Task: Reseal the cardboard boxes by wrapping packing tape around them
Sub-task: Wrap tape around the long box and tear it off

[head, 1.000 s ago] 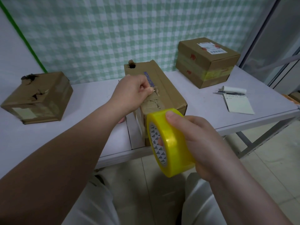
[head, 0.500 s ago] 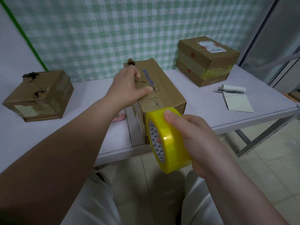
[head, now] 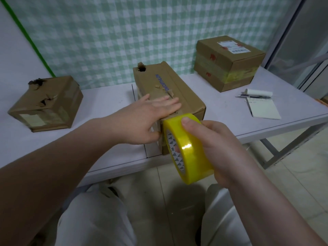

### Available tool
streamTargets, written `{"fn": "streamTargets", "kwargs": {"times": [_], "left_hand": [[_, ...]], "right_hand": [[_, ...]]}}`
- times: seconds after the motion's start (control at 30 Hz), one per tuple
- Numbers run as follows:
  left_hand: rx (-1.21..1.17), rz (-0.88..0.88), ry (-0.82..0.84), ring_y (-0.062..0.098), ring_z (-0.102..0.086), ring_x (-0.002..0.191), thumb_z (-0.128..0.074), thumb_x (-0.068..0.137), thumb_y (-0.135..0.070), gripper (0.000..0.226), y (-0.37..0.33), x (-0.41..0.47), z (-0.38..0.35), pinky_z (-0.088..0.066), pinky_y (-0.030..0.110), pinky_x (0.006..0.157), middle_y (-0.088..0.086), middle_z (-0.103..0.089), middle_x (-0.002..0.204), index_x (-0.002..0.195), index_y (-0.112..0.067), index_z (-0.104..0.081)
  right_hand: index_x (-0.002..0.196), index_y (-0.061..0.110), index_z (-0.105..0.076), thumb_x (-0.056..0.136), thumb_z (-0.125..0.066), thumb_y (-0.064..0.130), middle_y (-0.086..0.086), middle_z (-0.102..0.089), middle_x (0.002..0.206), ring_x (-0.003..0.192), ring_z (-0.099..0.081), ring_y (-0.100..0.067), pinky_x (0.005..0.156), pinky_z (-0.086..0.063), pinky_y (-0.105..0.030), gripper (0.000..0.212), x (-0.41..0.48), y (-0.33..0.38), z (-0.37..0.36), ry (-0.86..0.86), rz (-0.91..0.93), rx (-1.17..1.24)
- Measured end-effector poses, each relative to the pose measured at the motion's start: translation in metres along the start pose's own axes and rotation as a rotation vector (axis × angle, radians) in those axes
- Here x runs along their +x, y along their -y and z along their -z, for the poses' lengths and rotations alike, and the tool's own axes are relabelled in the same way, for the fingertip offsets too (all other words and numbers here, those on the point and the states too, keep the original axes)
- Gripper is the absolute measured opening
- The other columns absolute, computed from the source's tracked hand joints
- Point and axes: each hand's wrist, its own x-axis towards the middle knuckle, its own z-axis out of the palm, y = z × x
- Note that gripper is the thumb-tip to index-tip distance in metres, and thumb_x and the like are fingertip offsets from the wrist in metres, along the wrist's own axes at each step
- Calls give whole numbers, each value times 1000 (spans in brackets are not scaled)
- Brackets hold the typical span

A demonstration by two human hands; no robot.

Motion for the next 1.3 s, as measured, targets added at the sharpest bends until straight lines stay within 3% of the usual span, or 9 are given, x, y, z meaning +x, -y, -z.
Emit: {"fn": "streamTargets", "kwargs": {"times": [0.1, 0.3, 0.43, 0.53, 0.7, 0.97, 1.1, 1.2, 1.3], "left_hand": [[79, -37, -50, 4, -4, 144, -62, 88, -34, 80, 6, 3, -4, -4, 49, 116, -10, -8, 158, 148, -37, -10], [48, -42, -92, 9, -8, 145, -65, 86, -38, 80, 5, 4, -8, -6, 53, 114, -8, -12, 158, 139, -45, -7], [37, -16, -76, 7, -7, 144, -68, 84, -36, 82, 4, 5, -6, -5, 51, 115, -9, -13, 157, 139, -44, -7], [15, 4, -61, 6, -6, 144, -67, 84, -37, 80, 3, 6, -5, -4, 51, 116, -11, -12, 157, 138, -45, -8], [8, 17, -44, 8, -5, 145, -67, 84, -34, 81, 1, 6, -4, -5, 52, 117, -11, -10, 157, 137, -45, -7], [-2, -5, -91, 12, -10, 145, -70, 82, -33, 86, 2, 6, -8, -16, 57, 114, -8, -14, 157, 140, -40, -6], [-170, 56, -30, 6, -6, 144, -39, 64, -49, 81, -5, 4, 2, -12, 51, 117, -11, -13, 156, 139, -41, -11], [-273, 104, -76, 2, -9, 143, -33, 80, -41, 62, -10, 4, 3, -6, 49, 118, -13, -20, 154, 141, -40, -26], [-205, 139, -216, 6, -18, 143, -36, 93, -48, 48, -18, 7, -6, -1, 48, 118, -11, -29, 151, 140, -35, -40]], "right_hand": [[95, -1, -64, 65, -57, 60, -26, -65, 99, 95, -61, -45, 82, -48, -65, 69, 0, -1, 1, 6, 13, -6], [94, 1, -65, 65, -57, 61, -23, -67, 97, 93, -63, -42, 83, -49, -63, 68, 0, -4, 0, 7, 52, -43], [81, 8, -68, 88, -61, 44, -11, -73, 77, 76, -71, -28, 75, -57, -45, 37, -1, -7, 7, 5, 42, 11], [71, 12, -66, 91, -58, 40, -2, -73, 68, 63, -69, -15, 66, -55, -34, 35, -5, -12, 9, 4, 36, -4], [71, 17, -65, 91, -57, 40, 2, -72, 63, 57, -68, -11, 62, -55, -31, 32, -13, -25, 9, 17, -15, 28], [77, 6, -64, 89, -60, 42, -25, -68, 97, 93, -64, -43, 83, -51, -59, 38, -8, -29, 2, -29, -69, 27], [80, 4, -64, 89, -61, 42, -27, -66, 102, 97, -62, -44, 85, -50, -60, 39, -2, -29, -1, -32, -93, 33], [83, 2, -62, 88, -61, 42, -25, -67, 103, 97, -63, -42, 86, -50, -59, 40, 2, -30, -4, -33, -102, 22], [86, 3, -64, 88, -62, 43, -22, -69, 99, 93, -66, -39, 86, -51, -57, 40, 6, -32, -6, -34, -97, 6]]}}
